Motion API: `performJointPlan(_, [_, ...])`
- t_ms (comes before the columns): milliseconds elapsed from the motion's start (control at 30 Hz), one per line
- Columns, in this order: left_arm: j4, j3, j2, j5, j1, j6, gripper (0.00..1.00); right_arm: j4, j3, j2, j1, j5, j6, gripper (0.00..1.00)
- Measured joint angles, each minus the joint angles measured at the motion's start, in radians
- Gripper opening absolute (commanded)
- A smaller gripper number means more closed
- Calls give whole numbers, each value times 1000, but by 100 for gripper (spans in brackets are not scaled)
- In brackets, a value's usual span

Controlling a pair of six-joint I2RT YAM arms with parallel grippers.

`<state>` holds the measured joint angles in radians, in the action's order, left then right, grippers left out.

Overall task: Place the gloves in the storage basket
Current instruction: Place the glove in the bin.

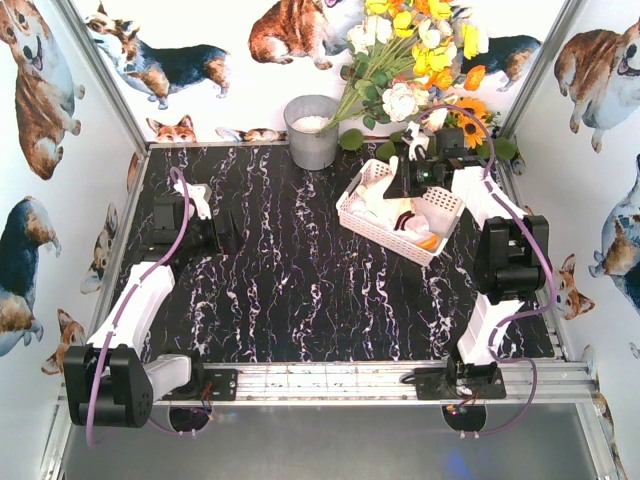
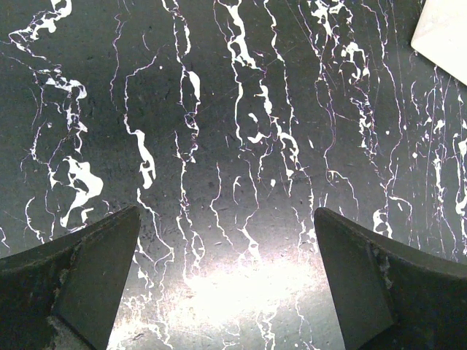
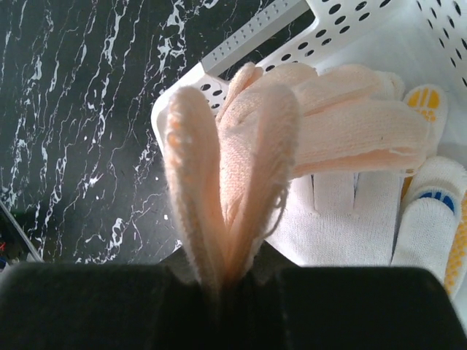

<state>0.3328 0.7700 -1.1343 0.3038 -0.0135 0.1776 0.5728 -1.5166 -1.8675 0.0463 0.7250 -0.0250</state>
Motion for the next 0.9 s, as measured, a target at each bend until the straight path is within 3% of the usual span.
performJointPlan(567, [0, 0, -10, 7, 0, 0, 100, 237, -99, -175, -31, 16, -112, 0])
performJointPlan(900, [-1, 0, -23, 18, 0, 0, 100, 259, -113, -184, -41, -13, -143, 0])
